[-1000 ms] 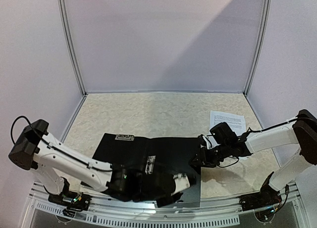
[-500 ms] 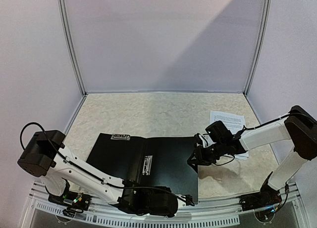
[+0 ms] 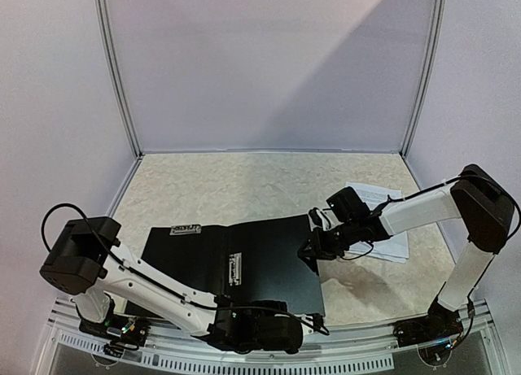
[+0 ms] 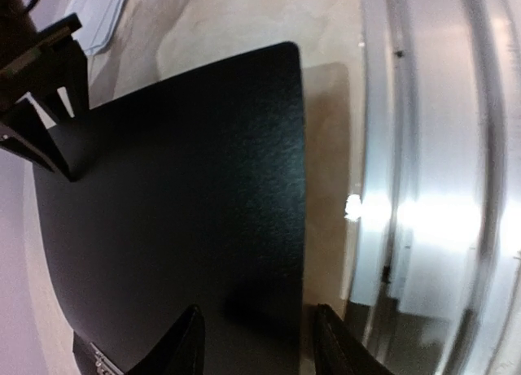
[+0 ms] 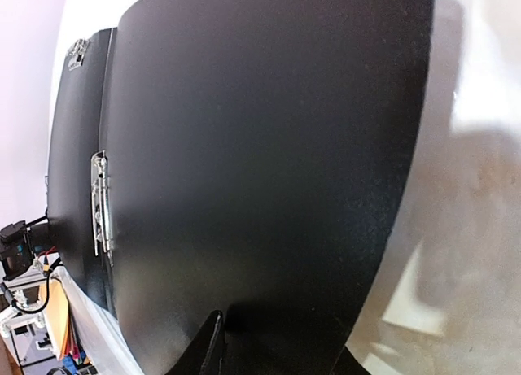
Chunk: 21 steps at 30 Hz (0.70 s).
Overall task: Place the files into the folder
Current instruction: Adjust the folder at the center of the board.
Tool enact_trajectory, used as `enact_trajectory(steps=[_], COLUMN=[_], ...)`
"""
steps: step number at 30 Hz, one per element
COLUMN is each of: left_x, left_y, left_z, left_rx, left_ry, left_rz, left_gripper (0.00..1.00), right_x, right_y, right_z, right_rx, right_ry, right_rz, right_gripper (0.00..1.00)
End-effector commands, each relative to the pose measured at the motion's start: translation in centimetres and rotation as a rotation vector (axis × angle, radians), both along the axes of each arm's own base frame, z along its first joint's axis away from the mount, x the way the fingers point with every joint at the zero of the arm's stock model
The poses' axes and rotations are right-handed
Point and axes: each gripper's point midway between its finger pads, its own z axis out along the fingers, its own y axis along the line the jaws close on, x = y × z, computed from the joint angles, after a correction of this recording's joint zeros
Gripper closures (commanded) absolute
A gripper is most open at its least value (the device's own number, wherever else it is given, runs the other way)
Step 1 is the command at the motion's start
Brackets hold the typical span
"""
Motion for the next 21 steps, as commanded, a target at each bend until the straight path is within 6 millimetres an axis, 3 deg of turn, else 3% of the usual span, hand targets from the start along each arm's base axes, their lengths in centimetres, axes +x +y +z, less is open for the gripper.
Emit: enact_trajectory(steps=[1,7,13,18,21], left_x=[3.6,5.6,6.7,6.3,5.3], left_y=[0.3,-1.0,-2.5,-3.8,-4.3], left_z=[0.7,1.3,2.1,5.4,7.6], left_rx=[-0.011,-0.065,-0.118,-0.209,-0.264], left_ry=[-0.08,-0.079,-0.044,0.011,0.084], left_rz=[0.102,0.129,0.129,0.104,0.074], left_gripper=[0.54,0.54,0.55,0.54,0.54], right_x=[0.5,0.6,1.5,2.2,2.3], right_y=[-0.3,0.1,-1.9,-2.8,-2.3], right_z=[-0.4,3.3,8.2,13.5,15.4], right_rx=[-0.031,-0.006,-0.087,-0.091,-0.053], right_ry=[-0.01,-0.075,-0.19,-0.296,-0.325], right_rz=[0.023,0.071,0.04,0.013,0.018], right_gripper=[0.61,0.48,0.38,0.34,0.34])
